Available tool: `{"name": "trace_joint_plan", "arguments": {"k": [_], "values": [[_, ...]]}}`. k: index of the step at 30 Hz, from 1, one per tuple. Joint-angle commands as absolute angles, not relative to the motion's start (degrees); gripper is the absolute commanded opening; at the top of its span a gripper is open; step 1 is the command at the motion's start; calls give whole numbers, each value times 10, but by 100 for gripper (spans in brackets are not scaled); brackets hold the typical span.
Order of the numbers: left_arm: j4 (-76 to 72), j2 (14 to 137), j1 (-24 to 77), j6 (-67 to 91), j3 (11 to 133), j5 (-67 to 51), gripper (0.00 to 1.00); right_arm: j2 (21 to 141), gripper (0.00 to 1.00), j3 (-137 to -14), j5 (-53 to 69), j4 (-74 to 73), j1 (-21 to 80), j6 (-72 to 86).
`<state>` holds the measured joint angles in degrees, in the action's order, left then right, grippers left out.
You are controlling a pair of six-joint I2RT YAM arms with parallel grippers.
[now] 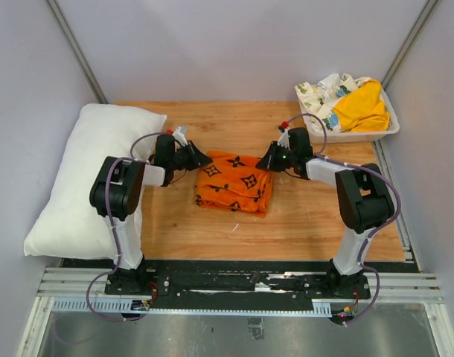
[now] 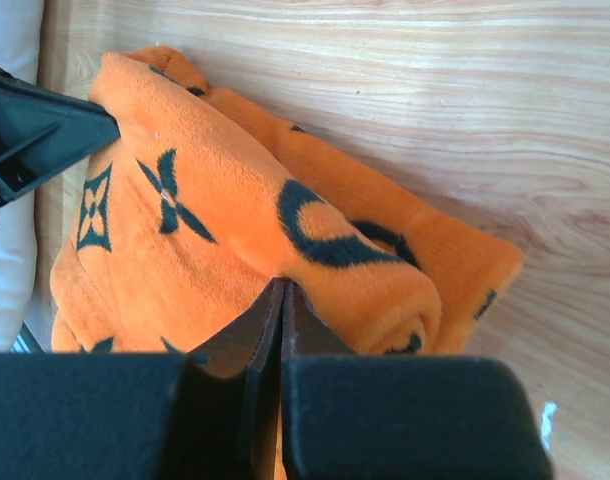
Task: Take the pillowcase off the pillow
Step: Adjust the pillowcase at the center of the board.
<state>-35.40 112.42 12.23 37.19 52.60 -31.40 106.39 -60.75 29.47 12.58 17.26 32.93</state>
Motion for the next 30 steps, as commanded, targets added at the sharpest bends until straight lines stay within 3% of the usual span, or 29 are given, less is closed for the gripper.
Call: {"name": "trace_joint_plan", "arguments": {"k": [1, 4, 8, 11, 14, 20, 22, 24, 26, 28, 30], "values": [[-301, 1068, 103, 333, 516, -238, 5, 1010, 1, -590, 262, 104, 161, 312], [-245, 1005, 114, 296, 519, -185, 6, 967, 6, -599, 238, 76, 170, 294], [-188, 903, 136, 255, 500, -96, 9, 925, 36, -628, 209, 38, 173, 265], [-176, 832, 156, 250, 459, -65, 15, 923, 65, -659, 170, -2, 173, 232], [-155, 779, 189, 248, 430, -42, 16, 951, 79, -702, 138, -57, 172, 200], [-109, 714, 269, 277, 360, -17, 23, 1046, 88, -802, 132, -140, 169, 162], [-102, 694, 305, 292, 329, -10, 38, 1069, 88, -817, 138, -151, 168, 160], [-97, 673, 337, 303, 301, -1, 60, 1085, 88, -823, 146, -151, 167, 161], [-87, 649, 366, 309, 281, 7, 69, 1098, 88, -826, 151, -148, 166, 164], [-80, 610, 387, 307, 263, 1, 70, 1108, 88, -828, 155, -148, 166, 167], [-85, 569, 401, 299, 242, -20, 61, 1115, 88, -831, 153, -147, 165, 168]]}}
